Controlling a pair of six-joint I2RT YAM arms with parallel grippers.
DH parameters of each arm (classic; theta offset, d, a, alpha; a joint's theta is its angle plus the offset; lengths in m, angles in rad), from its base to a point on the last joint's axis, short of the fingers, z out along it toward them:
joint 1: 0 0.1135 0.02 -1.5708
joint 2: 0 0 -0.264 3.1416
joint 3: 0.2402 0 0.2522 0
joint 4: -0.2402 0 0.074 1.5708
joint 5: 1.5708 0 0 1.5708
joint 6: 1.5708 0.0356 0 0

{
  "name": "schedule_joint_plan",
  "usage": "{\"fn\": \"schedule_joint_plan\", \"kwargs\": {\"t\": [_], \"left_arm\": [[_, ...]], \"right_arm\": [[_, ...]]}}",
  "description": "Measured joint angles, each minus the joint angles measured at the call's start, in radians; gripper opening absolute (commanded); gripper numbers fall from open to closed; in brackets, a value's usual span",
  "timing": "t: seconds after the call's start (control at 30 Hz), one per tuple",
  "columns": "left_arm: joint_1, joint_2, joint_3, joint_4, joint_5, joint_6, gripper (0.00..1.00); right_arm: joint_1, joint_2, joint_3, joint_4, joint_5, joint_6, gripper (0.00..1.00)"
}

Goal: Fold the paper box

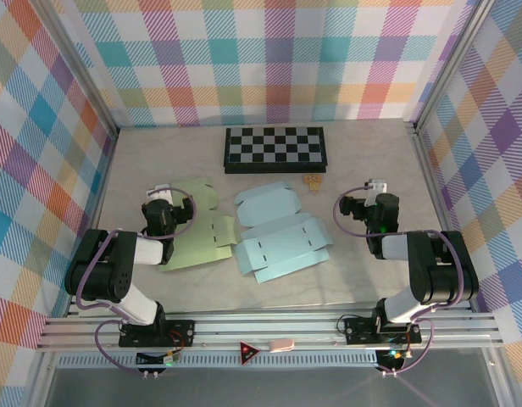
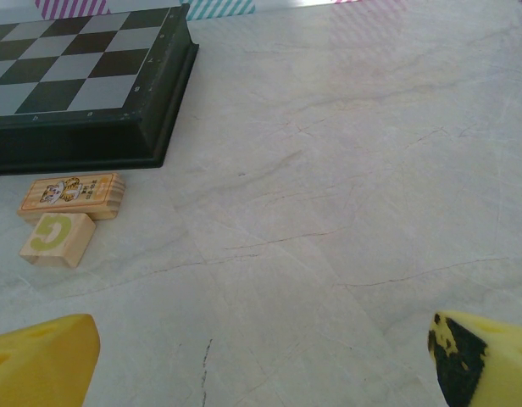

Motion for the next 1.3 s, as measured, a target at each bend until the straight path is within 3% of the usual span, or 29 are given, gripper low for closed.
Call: {"fn": "schedule_joint_plan", "kwargs": {"t": [0.13, 0.23, 0.37, 0.5, 0.53, 0.6, 0.63, 0.7, 0.77, 0.83, 0.9, 0.97, 1.03, 1.1, 1.2, 1.3], "left_arm": [[-0.003, 0.000, 0.000, -0.002, -0.007, 0.001, 1.00], [-0.054, -0.047, 0.016, -0.095, -0.098, 0.017, 1.00], [-0.188, -0.248, 0.079, -0.241, -0.259, 0.057, 1.00], [-0.264, -0.354, 0.343, -0.401, -0.385, 0.046, 1.00], [-0.268, -0.350, 0.438, -0.472, -0.406, 0.005, 1.00], [-0.264, -0.316, 0.723, -0.773, -0.435, -0.182, 1.00], [-0.251, -0.292, 0.846, -0.885, -0.414, -0.256, 0.96], [-0.194, -0.251, 1.052, -1.038, -0.259, -0.416, 0.81], [-0.150, -0.227, 1.148, -1.162, -0.117, -0.547, 0.71], [-0.151, -0.207, 1.168, -1.272, -0.004, -0.650, 0.58], [-0.206, -0.190, 1.115, -1.371, 0.110, -0.729, 0.46], [-0.283, -0.189, 1.011, -1.441, 0.194, -0.778, 0.43], [-0.361, -0.199, 0.873, -1.484, 0.268, -0.826, 0.32], [-0.431, -0.209, 0.738, -1.498, 0.344, -0.866, 0.22], [-0.490, -0.205, 0.619, -1.509, 0.408, -0.900, 0.18], [-0.512, -0.186, 0.591, -1.477, 0.438, -0.921, 0.18]], "right_arm": [[0.000, 0.000, 0.000, 0.000, 0.001, 0.000, 0.99], [0.002, -0.047, 0.021, -0.101, 0.042, 0.003, 0.99], [0.018, -0.295, 0.101, -0.319, 0.144, 0.045, 0.99], [0.063, -0.458, 0.421, -0.561, 0.236, 0.089, 0.99], [0.070, -0.454, 0.531, -0.625, 0.254, 0.127, 0.99], [0.076, -0.406, 0.855, -0.880, 0.309, 0.306, 0.99], [0.073, -0.377, 0.989, -0.998, 0.332, 0.389, 0.99], [0.048, -0.336, 1.199, -1.198, 0.317, 0.525, 0.99], [0.034, -0.328, 1.260, -1.345, 0.245, 0.568, 0.99], [0.056, -0.311, 1.291, -1.505, 0.185, 0.590, 0.88], [0.113, -0.277, 1.286, -1.653, 0.109, 0.616, 0.77], [0.172, -0.257, 1.204, -1.737, 0.037, 0.647, 0.75], [0.232, -0.264, 1.003, -1.761, -0.051, 0.684, 0.72], [0.266, -0.298, 0.748, -1.718, -0.177, 0.723, 0.63], [0.270, -0.350, 0.455, -1.666, -0.305, 0.800, 0.62], [0.262, -0.357, 0.357, -1.563, -0.377, 0.860, 0.61]]}}
